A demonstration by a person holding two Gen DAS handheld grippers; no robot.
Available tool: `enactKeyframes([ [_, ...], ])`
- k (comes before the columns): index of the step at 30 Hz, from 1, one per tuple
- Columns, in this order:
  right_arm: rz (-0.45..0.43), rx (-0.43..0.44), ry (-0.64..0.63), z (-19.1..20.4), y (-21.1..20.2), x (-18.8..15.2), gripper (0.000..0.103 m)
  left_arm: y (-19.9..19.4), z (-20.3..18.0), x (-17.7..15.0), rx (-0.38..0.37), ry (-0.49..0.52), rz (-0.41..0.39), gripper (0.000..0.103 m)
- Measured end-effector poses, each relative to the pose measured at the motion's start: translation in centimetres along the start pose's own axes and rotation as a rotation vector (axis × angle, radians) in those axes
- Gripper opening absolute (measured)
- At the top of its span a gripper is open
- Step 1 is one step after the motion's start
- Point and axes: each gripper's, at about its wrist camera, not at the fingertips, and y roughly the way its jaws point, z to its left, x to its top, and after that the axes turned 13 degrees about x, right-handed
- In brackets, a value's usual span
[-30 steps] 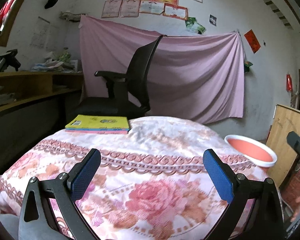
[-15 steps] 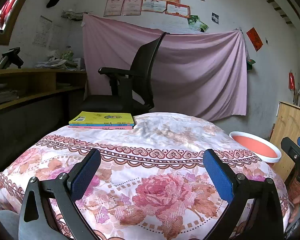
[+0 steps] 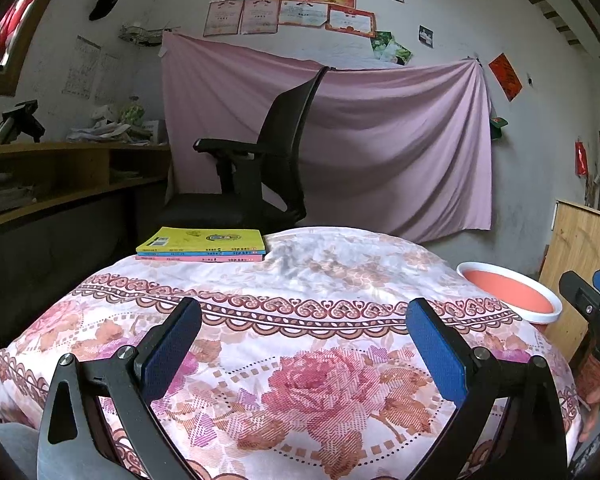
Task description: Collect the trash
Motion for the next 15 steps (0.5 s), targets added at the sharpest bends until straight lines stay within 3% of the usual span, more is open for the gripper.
enactKeyframes([
  [15,0.002,0.000,0.001,0.04,-0.02,0.00,0.103,0.06,0.13,0.03,0.001,0.001,-0.001,0.100],
])
